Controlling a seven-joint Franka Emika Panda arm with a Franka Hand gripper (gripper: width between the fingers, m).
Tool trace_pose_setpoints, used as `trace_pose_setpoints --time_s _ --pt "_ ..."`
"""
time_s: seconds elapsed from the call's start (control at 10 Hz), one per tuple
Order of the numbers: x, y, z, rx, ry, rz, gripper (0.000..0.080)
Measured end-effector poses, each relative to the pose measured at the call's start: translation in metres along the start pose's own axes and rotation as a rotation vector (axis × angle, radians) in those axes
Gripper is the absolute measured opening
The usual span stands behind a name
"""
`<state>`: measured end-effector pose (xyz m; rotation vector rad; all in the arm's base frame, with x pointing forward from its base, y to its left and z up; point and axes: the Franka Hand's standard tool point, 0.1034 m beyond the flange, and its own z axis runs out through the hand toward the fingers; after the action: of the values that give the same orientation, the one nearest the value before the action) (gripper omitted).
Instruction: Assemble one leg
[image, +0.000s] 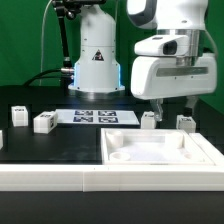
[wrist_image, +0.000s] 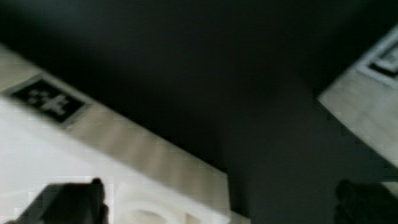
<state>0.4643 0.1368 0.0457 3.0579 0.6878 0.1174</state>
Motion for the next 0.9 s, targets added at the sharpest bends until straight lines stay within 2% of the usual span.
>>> trace_pose_setpoints --time_s 0.1,0.3,0.6,0.7,0.8,0.9 --pt "0.005 -0.012 0.000 0.009 0.004 0.097 0.0649" --pt "0.008 -0.026 -0.001 0.027 0.007 0.272 0.0649" --pt "0.008 -0.027 0.000 0.041 0.002 0.414 0.0649" --pt "0.003 -0.026 0.004 0.051 0.016 0.513 0.0649" --pt "-0.004 -0.031 0.007 0.050 0.001 0.519 0.0649" --pt "-0.001 -0.029 0.006 0.049 -0.013 0.499 0.0649"
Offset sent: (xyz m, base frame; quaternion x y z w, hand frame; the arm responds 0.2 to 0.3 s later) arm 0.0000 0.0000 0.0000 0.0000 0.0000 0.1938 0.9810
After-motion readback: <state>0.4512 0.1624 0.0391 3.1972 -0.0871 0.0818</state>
